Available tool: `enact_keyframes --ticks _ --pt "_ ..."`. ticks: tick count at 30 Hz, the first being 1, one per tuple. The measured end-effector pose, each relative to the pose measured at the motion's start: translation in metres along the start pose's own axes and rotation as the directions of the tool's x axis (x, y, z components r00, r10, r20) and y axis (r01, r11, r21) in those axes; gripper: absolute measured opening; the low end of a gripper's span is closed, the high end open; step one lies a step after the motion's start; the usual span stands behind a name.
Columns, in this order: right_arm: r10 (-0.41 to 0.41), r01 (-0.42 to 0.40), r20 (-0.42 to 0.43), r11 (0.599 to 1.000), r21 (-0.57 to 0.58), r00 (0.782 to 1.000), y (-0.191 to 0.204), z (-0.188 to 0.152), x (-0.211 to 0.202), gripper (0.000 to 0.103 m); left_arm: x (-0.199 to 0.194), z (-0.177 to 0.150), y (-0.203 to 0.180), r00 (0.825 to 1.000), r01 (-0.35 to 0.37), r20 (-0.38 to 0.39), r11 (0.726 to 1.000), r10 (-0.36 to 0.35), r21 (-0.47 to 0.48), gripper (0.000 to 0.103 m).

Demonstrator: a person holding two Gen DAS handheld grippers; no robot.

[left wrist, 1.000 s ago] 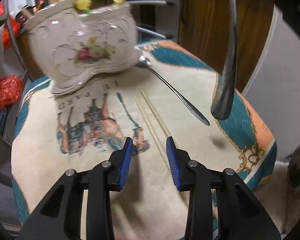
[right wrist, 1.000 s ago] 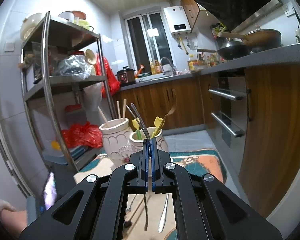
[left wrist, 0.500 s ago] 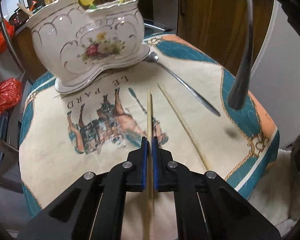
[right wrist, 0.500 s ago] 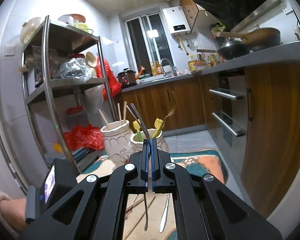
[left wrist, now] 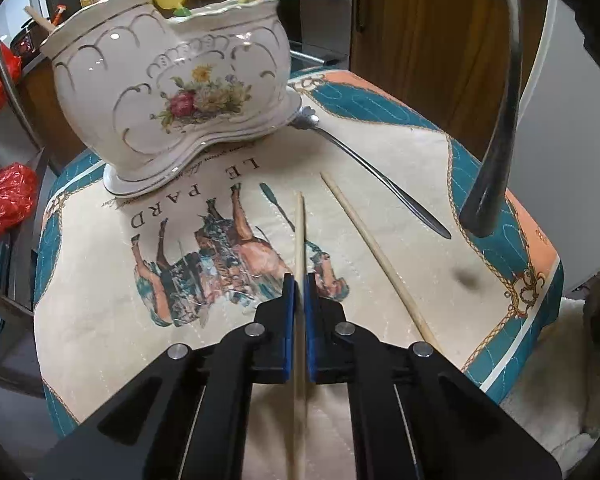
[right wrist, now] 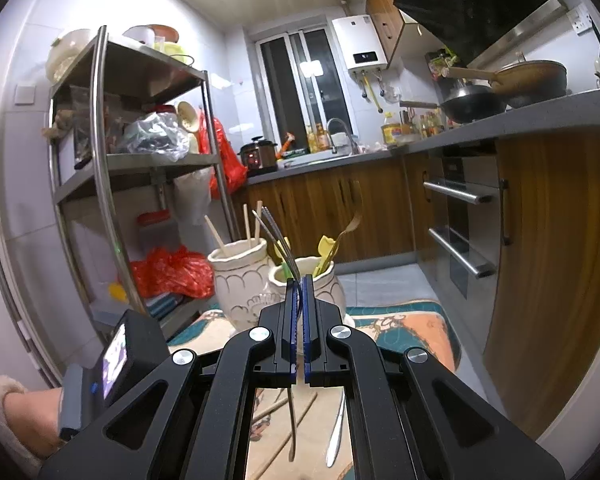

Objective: Organize utensils
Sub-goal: 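Hold the spoon up with the right tool while the left grasps a chopstick, then lower the spoon into the smaller cup while the left lowers the chopstick into the tall cup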

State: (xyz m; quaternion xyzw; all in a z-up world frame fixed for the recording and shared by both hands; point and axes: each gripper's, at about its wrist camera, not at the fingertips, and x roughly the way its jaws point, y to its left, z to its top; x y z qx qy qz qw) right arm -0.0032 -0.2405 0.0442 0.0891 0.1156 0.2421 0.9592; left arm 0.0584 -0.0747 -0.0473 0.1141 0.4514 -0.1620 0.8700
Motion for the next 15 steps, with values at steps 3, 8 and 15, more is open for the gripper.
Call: enact_keyframes --ticks 3,8,15 --pt "-0.002 0.002 0.004 1.000 -0.004 1.000 0.001 0.000 0.000 0.003 -0.013 -0.002 0.010 0.997 0.008 0.081 1.000 -0.009 0.007 0.005" --pt "-0.014 0.014 0.031 1.000 0.003 0.999 0.002 0.007 0.000 0.003 -0.049 -0.008 0.036 0.958 0.043 0.284 0.999 -0.042 0.003 0.005" --pt "-0.017 0.019 0.056 0.999 -0.032 0.998 0.012 0.025 0.023 0.003 -0.098 -0.005 0.067 0.843 0.047 0.538 0.999 -0.029 -0.019 0.005"
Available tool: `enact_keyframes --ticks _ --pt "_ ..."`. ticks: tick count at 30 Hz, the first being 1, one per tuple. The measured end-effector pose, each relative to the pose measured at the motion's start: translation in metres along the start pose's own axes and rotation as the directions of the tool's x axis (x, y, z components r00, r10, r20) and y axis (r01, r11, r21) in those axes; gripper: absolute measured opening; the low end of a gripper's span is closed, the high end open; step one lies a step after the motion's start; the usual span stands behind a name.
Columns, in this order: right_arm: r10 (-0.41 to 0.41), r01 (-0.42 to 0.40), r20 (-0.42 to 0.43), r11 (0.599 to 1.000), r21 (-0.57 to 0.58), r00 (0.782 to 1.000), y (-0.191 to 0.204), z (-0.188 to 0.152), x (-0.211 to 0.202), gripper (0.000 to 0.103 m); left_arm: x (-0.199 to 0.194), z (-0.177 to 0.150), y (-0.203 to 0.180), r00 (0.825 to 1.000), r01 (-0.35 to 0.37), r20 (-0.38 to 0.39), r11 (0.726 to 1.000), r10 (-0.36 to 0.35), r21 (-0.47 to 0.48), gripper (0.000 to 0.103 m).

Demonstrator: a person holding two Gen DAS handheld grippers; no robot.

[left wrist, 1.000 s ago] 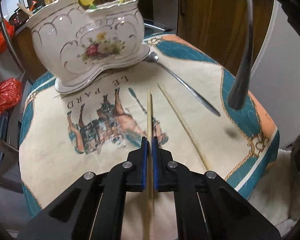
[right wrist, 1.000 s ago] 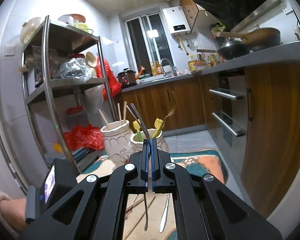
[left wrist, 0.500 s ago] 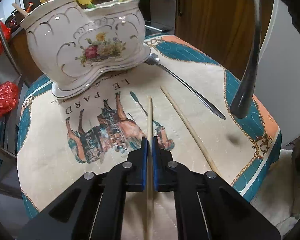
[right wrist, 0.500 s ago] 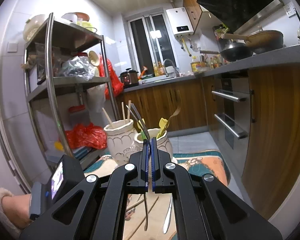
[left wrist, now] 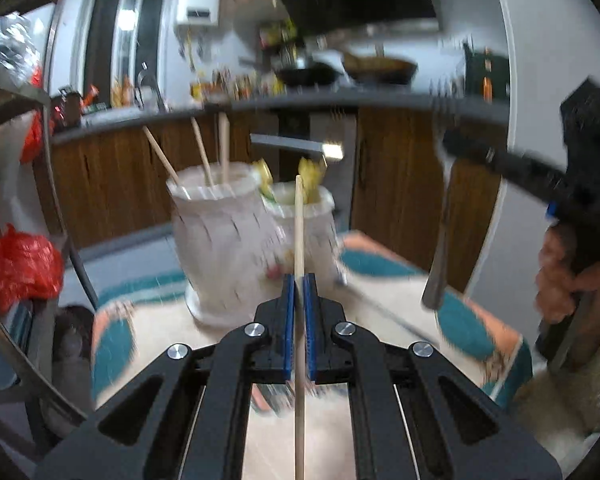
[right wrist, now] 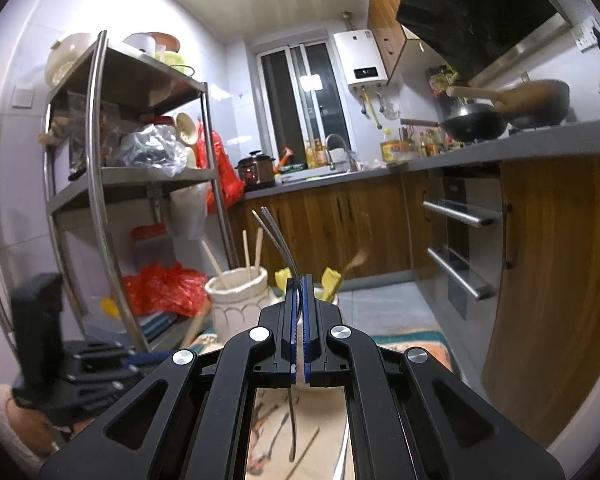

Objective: Organize utensils
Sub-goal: 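Lower the spoon into the smaller cup while the left lowers the chopstick into the tall cup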

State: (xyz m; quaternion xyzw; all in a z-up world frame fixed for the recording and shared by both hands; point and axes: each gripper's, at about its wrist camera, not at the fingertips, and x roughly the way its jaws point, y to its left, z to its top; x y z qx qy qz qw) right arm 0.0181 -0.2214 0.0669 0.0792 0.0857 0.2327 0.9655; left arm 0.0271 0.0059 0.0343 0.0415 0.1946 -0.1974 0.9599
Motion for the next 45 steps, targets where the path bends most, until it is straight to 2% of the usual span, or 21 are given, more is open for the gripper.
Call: enact_keyframes --ticks 3,10,16,21,25,28,39,45 --pt "0.003 -0.003 0.016 1.000 -0.016 1.000 0.005 0.009 0.014 0.003 -0.006 0.018 0.008 0.995 -0.010 0.103 1.000 0.010 0.003 0.005" --pt "0.001 -0.001 0.102 1.000 0.007 0.995 0.004 0.038 0.044 0.003 -0.005 0.075 0.037 0.971 0.006 0.238 0.998 0.009 -0.061 0.005" --pt "-0.007 0.000 0.134 0.999 0.052 0.991 -0.007 0.055 0.071 0.003 0.018 0.119 0.057 0.955 0.022 0.297 0.993 0.015 -0.119 0.005" --pt "-0.053 0.045 0.144 0.997 0.060 0.988 -0.011 0.054 0.092 0.003 0.044 0.136 0.061 0.940 -0.031 0.334 0.991 0.073 -0.129 0.005" --pt "-0.068 0.058 0.147 0.996 0.071 0.987 -0.018 0.047 0.103 0.003 0.059 0.135 0.062 0.925 -0.081 0.359 0.987 0.126 -0.137 0.005" --pt "-0.074 0.064 0.135 0.995 0.078 0.988 -0.021 0.040 0.111 0.003 0.067 0.129 0.063 0.924 -0.088 0.359 0.986 0.134 -0.141 0.005" --pt "-0.046 0.044 0.051 0.998 0.042 0.998 -0.014 0.014 0.116 0.003 0.052 0.075 0.057 0.945 -0.095 0.299 0.987 0.129 -0.126 0.005" --pt "-0.093 0.092 0.017 0.995 0.041 0.996 -0.015 0.007 0.113 0.003 0.043 0.060 0.055 0.958 -0.108 0.253 0.988 0.133 -0.109 0.005"
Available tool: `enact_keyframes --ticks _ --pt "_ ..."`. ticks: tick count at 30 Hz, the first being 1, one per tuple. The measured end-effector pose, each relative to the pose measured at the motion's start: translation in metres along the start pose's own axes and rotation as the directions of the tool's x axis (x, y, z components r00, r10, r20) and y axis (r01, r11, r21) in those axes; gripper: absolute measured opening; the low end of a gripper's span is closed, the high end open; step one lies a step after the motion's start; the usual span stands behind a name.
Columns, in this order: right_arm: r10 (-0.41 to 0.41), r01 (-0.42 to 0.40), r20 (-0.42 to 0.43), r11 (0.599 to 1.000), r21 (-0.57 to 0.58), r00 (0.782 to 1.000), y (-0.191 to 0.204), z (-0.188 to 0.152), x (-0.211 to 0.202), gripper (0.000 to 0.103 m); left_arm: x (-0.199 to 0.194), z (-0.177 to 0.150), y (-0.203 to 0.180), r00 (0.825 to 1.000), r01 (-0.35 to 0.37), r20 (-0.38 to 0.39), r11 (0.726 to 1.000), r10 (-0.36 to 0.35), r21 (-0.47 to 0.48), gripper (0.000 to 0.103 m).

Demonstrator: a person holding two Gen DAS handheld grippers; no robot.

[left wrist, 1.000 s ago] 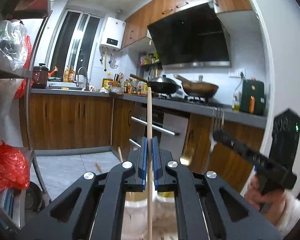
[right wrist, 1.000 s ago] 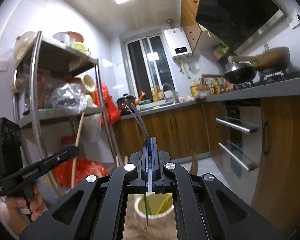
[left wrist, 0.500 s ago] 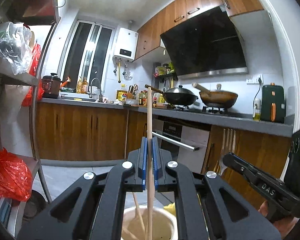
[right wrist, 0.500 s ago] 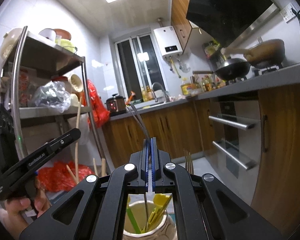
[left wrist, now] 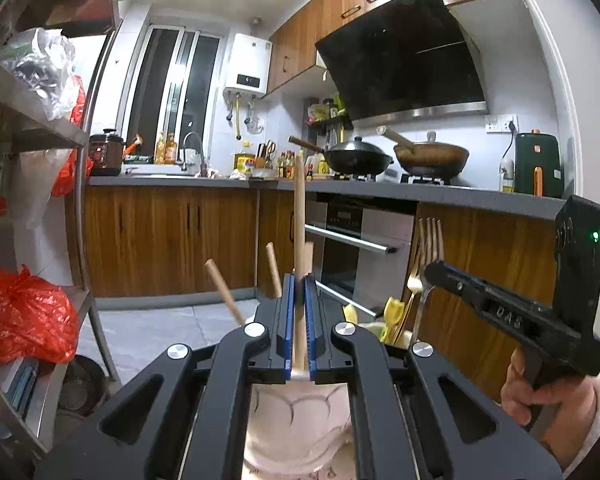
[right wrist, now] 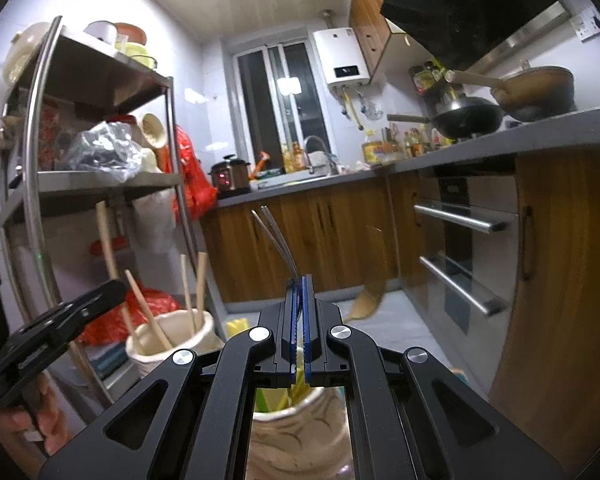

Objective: Organize utensils
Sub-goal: 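Lower the spoon into the smaller cup while the left lowers the chopstick into the tall cup, then open both tools and move them back toward the cloth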

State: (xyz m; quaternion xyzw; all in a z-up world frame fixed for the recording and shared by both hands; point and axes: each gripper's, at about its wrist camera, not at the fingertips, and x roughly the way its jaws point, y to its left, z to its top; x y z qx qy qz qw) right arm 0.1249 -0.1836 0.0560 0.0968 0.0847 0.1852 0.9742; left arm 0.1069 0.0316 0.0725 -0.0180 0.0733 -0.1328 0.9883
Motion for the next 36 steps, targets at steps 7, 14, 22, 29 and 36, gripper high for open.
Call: enact_keyframes --ticks 7,14,22,29,36 --pt "-0.025 0.027 -0.047 0.999 0.024 0.999 -0.007 -0.008 0.003 0.003 0.002 -0.015 0.016 0.997 -0.031 -0.072 0.998 0.027 -0.051 0.005" --pt "-0.039 0.040 -0.075 0.999 0.018 0.996 -0.010 -0.011 0.008 0.003 0.006 -0.019 0.022 0.995 -0.041 -0.090 0.997 0.035 -0.069 0.005" --pt "-0.044 0.047 -0.087 0.998 0.029 0.995 -0.014 -0.013 0.010 0.004 0.005 -0.019 0.022 0.995 -0.043 -0.091 0.997 0.036 -0.071 0.020" --pt "-0.043 0.047 -0.080 0.998 0.047 0.996 -0.017 -0.013 0.007 0.023 0.003 -0.020 0.021 0.996 -0.047 -0.085 0.997 0.041 -0.065 0.033" --pt "-0.049 0.052 -0.070 0.998 0.046 0.996 -0.018 -0.014 -0.007 0.046 -0.002 -0.021 0.020 0.996 -0.055 -0.067 0.997 0.051 -0.061 0.055"
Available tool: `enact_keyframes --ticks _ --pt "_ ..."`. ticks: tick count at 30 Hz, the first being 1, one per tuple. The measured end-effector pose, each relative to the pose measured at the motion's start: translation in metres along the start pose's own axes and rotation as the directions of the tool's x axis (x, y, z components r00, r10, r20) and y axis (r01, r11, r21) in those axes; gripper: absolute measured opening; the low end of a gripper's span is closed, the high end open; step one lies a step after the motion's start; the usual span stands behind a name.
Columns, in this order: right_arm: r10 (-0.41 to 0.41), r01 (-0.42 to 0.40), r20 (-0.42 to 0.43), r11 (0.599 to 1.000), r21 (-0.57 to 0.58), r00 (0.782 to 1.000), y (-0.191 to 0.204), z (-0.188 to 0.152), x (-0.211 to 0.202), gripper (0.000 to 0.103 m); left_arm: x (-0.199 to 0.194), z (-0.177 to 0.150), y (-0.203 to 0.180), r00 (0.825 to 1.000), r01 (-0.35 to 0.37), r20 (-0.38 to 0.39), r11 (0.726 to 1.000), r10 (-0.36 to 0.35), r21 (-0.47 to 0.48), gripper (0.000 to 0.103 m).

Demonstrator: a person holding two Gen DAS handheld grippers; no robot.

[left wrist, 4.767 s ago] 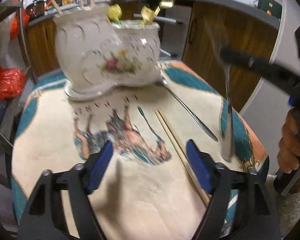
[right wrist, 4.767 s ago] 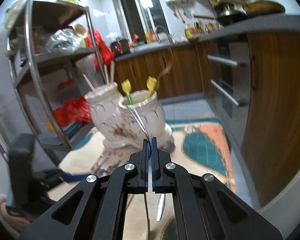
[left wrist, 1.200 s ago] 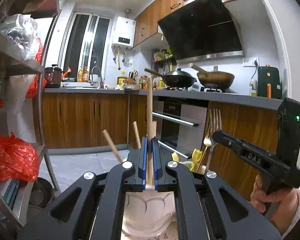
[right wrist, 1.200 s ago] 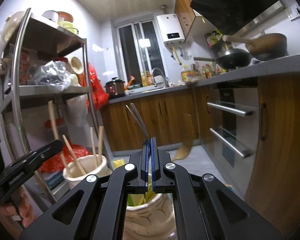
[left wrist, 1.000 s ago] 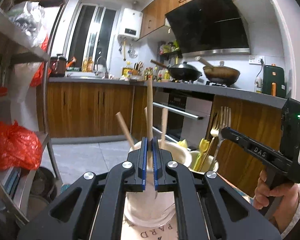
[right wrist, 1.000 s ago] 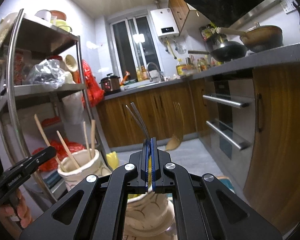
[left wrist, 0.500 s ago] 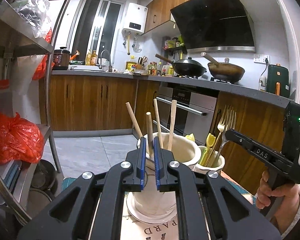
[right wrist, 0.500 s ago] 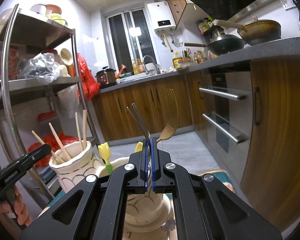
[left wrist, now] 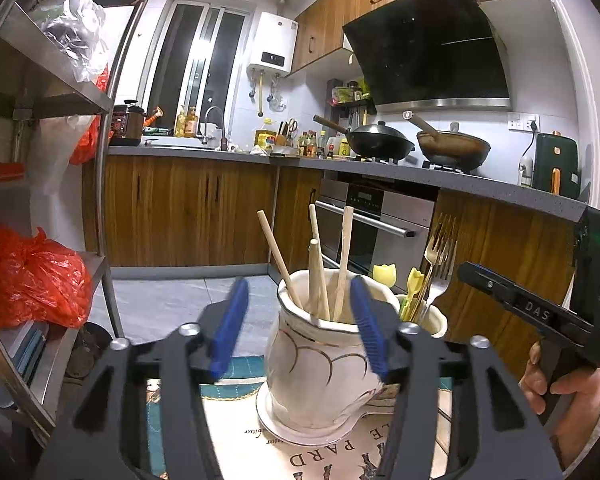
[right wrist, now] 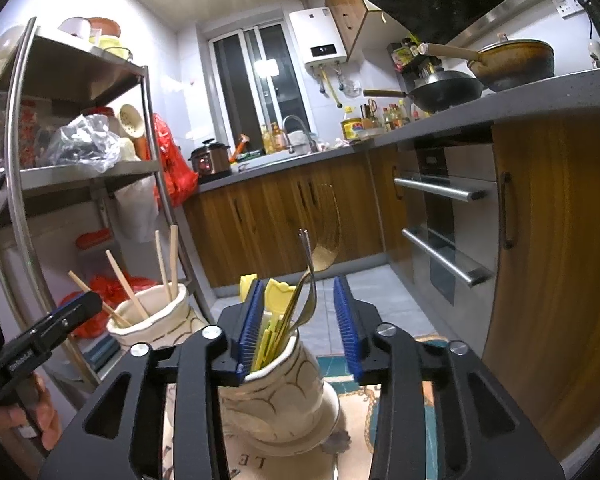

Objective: Organize utensils
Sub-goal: 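Open both tools and move them back toward the cloth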

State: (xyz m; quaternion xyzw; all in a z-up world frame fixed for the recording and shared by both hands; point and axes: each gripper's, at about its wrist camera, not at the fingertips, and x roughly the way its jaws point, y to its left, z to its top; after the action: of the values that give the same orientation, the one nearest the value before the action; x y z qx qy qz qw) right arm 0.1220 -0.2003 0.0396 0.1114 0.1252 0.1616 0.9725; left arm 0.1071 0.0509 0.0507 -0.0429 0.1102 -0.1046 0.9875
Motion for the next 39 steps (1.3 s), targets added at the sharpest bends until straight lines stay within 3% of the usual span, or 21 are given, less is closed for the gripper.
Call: enact_keyframes --ticks 1,3,5,7,15,27,30,34,39 --pt "-0.001 0.001 0.000 1.000 0.001 1.000 -0.001 -0.001 -0.003 0.050 -0.001 0.000 0.000 1.000 -0.001 -0.001 1.000 0.001 0.001 0.058" --pt "0.000 0.000 -0.003 1.000 0.008 1.000 -0.003 -0.002 -0.008 0.067 -0.003 -0.002 0.000 1.000 -0.011 -0.003 1.000 0.011 0.002 0.067" --pt "-0.004 0.004 -0.001 1.000 0.025 1.000 -0.006 -0.003 -0.015 0.084 -0.007 -0.004 0.002 0.999 -0.035 0.000 0.999 0.035 -0.005 0.088" --pt "0.001 0.000 -0.007 0.999 0.045 1.000 -0.011 -0.005 -0.022 0.094 -0.012 -0.006 0.003 0.998 -0.057 0.009 0.998 0.058 -0.014 0.098" --pt "-0.046 0.047 -0.036 0.998 0.041 0.998 -0.016 -0.018 -0.045 0.098 -0.021 -0.023 0.002 0.996 -0.074 -0.058 0.997 0.071 -0.039 0.098" --pt "-0.109 0.112 -0.124 0.994 0.017 0.986 -0.028 -0.037 -0.068 0.098 -0.045 -0.047 -0.030 0.993 -0.051 -0.105 0.998 0.056 0.047 0.098" --pt "-0.133 0.131 -0.190 0.991 -0.027 0.973 -0.028 -0.043 -0.059 0.098 -0.046 -0.052 -0.034 0.990 -0.044 -0.131 0.998 0.051 0.054 0.098" --pt "-0.157 0.137 -0.315 0.987 -0.084 0.936 -0.027 -0.057 -0.040 0.098 -0.043 -0.058 -0.037 0.984 -0.060 -0.161 0.996 0.071 0.071 0.098" --pt "-0.147 0.121 -0.380 0.988 -0.090 0.913 -0.027 -0.064 -0.028 0.098 -0.026 -0.064 -0.035 0.964 -0.059 -0.257 0.996 0.073 0.063 0.098"
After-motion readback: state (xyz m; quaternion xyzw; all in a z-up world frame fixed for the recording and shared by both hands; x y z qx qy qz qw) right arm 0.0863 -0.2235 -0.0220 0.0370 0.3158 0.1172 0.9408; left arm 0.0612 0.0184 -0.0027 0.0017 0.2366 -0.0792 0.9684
